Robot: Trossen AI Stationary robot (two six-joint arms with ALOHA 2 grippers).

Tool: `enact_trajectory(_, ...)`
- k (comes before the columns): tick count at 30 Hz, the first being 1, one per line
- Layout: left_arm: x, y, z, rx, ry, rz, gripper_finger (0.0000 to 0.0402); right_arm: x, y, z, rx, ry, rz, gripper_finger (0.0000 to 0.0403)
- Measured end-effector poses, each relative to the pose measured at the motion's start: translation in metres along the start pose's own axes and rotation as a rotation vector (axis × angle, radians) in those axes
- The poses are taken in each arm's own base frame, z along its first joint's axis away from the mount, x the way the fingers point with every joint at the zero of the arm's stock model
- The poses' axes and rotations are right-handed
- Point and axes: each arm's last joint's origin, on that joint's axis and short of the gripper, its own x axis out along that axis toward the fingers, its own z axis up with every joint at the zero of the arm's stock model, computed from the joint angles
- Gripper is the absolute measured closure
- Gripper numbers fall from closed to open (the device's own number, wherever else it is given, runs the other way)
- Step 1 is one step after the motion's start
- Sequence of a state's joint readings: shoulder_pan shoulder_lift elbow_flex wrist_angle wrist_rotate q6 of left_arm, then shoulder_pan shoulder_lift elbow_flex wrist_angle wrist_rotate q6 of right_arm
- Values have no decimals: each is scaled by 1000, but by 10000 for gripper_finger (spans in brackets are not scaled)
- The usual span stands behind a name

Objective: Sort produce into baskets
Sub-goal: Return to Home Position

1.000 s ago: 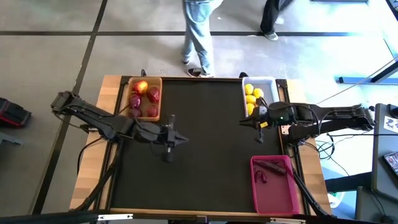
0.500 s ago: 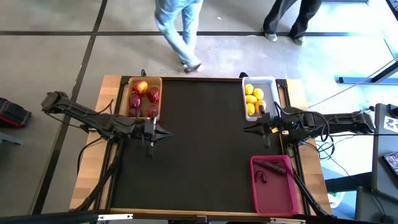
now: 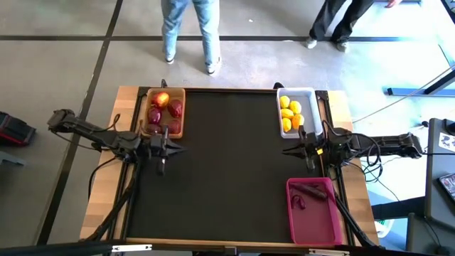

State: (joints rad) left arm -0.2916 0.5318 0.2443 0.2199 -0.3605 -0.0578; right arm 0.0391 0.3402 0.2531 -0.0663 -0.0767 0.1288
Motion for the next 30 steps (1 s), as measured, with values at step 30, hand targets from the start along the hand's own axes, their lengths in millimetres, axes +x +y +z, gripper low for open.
enact_trajectory(30, -40, 19, -42, -19, -122, -13, 396, 3, -6, -55, 73, -54, 42, 400)
